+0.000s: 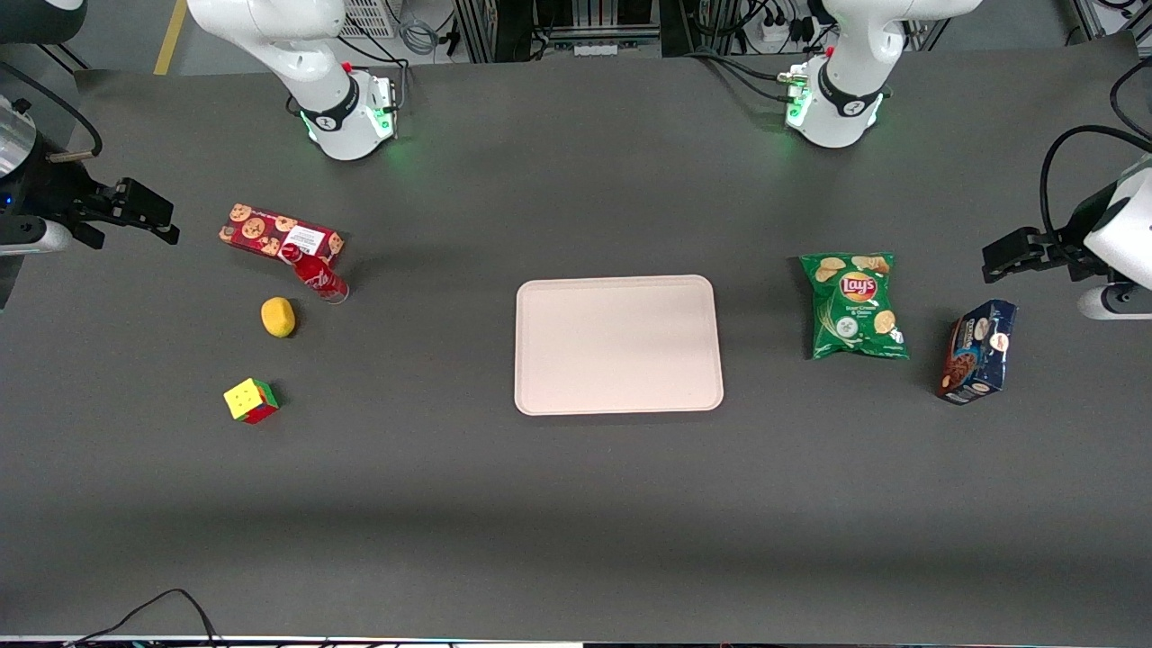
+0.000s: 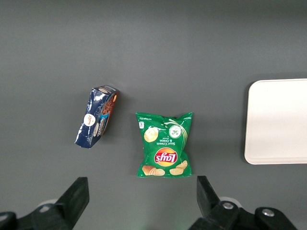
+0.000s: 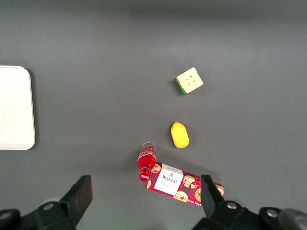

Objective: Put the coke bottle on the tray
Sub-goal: 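Move the right gripper down toward the red Coca-Cola bottle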

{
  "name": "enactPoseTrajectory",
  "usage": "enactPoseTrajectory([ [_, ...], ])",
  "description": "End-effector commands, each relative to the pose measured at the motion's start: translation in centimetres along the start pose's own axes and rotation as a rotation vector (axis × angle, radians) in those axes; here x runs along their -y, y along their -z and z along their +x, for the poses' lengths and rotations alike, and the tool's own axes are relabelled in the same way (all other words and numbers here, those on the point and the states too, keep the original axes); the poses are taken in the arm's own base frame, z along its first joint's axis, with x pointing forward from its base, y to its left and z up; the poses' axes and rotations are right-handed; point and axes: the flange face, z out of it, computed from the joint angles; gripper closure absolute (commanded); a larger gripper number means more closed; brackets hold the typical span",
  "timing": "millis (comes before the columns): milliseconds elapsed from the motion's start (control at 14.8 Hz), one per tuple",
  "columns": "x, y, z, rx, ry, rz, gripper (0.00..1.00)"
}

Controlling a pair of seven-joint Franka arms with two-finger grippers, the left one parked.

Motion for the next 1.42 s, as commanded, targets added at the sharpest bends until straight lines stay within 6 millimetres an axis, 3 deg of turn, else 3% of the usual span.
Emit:
enactPoseTrajectory([
  [0, 0.3, 0.6, 0.4, 0.000, 0.003, 0.021, 0.00],
  [271, 0.4, 0.4, 0.5, 0.006, 0.008, 0.021, 0.00],
  [474, 0.5, -1.6, 0.0, 0.042, 0.010, 0.021, 0.00],
  [677, 0.7, -5.8, -1.7, 0.047, 0.010, 0.016, 0.00],
  [880, 0.9, -11.5, -5.4, 0.000, 0.037, 0.004, 0.00],
  [1150, 0.8, -19.3, -8.5, 0.009, 0.081, 0.000, 0.00],
  [1353, 0.8, -23.0, -10.0, 0.011, 0.097, -0.001, 0.00],
])
